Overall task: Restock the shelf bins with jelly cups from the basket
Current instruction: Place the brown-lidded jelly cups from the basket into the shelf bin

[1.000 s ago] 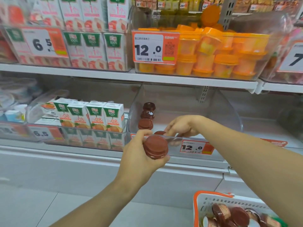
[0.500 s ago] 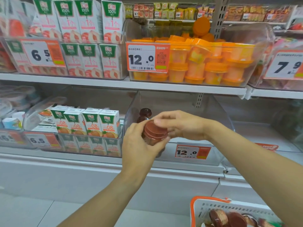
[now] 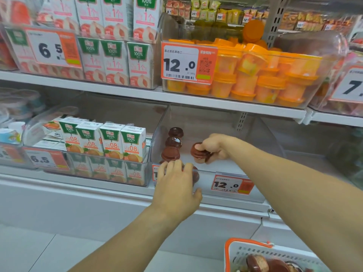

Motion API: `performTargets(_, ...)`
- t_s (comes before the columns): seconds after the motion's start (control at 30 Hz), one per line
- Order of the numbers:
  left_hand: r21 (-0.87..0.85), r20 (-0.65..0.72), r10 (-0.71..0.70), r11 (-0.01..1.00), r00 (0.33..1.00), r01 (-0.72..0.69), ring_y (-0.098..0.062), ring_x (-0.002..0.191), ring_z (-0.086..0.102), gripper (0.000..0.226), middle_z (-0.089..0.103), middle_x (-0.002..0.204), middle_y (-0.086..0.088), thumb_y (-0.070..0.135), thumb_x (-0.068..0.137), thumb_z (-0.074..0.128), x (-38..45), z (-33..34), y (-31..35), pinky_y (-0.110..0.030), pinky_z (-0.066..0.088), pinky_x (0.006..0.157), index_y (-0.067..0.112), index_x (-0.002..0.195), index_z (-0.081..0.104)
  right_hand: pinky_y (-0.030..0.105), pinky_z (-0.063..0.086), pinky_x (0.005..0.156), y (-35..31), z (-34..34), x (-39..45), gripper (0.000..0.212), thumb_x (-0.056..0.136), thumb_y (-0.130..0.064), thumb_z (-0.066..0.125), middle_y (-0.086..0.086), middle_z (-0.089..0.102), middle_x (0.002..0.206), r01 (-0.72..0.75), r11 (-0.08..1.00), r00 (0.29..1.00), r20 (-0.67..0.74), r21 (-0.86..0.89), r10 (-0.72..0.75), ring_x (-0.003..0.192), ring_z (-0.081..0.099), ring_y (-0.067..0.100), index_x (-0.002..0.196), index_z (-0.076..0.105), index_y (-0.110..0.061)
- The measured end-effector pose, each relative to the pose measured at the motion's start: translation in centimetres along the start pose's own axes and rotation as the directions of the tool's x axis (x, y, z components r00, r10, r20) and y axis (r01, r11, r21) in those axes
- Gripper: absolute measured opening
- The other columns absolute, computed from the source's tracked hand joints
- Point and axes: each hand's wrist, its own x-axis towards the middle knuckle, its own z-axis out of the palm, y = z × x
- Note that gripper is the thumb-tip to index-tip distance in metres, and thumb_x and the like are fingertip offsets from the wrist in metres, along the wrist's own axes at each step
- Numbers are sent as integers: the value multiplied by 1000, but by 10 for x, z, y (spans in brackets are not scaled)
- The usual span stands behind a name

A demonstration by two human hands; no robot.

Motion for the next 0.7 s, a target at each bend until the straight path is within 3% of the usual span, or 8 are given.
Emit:
performTargets(0.17, 1, 3, 32, 999, 999, -32, -21, 125, 37, 50, 45, 122, 4, 53, 84, 50, 0, 2, -4, -34, 12, 114, 28, 127, 45, 36, 55, 85, 10, 19, 25, 25, 100, -26, 59, 16, 68, 111, -83, 994, 996, -36, -65, 81, 85, 62, 24, 113, 59, -5)
performTargets(0.27, 38, 30, 67, 997, 997, -68, -21, 127, 35, 58, 43, 126, 3, 56, 83, 47, -3, 0, -7, -35, 6, 114, 26, 133, 41, 30, 60, 74, 15, 21, 30, 25, 99, -23, 60, 18, 67, 117, -94, 996, 996, 6, -1, 94, 98, 68, 27, 111, 61, -1)
performTargets(0.37, 74, 49, 82, 994, 995, -86, -23, 130, 31, 64, 39, 132, 1, 55, 88, 52, -5, -2, -5, -38, 6, 119, 22, 140, 34, 32, 61, 78, 17, 19, 24, 36, 99, -22, 60, 18, 67, 110, -74, 993, 997, 22, 90, 72, 96, 69, 28, 122, 58, 6)
performTargets(0.47, 91, 83, 77, 992, 994, -84, -26, 137, 26, 77, 34, 140, -3, 56, 90, 51, -4, -1, -5, -42, 3, 122, 17, 149, 23, 37, 61, 82, 15, 9, 12, 39, 100, -22, 60, 21, 68, 112, -10, 987, 999, -35, 160, 16, 94, 71, 29, 127, 51, 4)
performTargets(0.53, 107, 136, 76, 990, 988, -91, -29, 145, 16, 87, 26, 150, -8, 57, 91, 50, -4, -2, -6, -44, -1, 123, 13, 155, 12, 36, 61, 76, 15, -3, -1, 32, 98, -20, 63, 20, 69, 109, 128, 979, 983, -154, 159, -103, 88, 72, 27, 120, 53, 1)
performTargets(0.6, 65, 150, 73, 994, 986, -84, -30, 150, 3, 90, 14, 159, -10, 54, 93, 50, -6, -2, -4, -45, -4, 123, 11, 157, 4, 31, 58, 65, 19, -15, -24, 10, 95, -16, 64, 13, 73, 89, 318, 946, 908, -307, 60, -285, 72, 71, 16, 96, 63, -6)
performTargets(0.67, -36, 85, 113, 993, 990, -111, -28, 150, 3, 83, 14, 159, -9, 43, 93, 55, -8, -3, 1, -45, 3, 124, 11, 156, 12, 22, 50, 58, 33, -25, -59, 12, 93, -17, 63, 3, 71, 71, 497, 862, 752, -445, -100, -486, 58, 65, 7, 82, 67, -16)
performTargets(0.7, -88, 10, 179, 980, 984, -177, -28, 147, 14, 74, 23, 155, -9, 35, 91, 58, -10, -4, 6, -44, 15, 122, 12, 153, 24, 20, 49, 58, 43, -27, -80, 11, 92, -17, 64, 1, 69, 69, 580, 796, 644, -500, -174, -579, 57, 63, 7, 82, 68, -17)
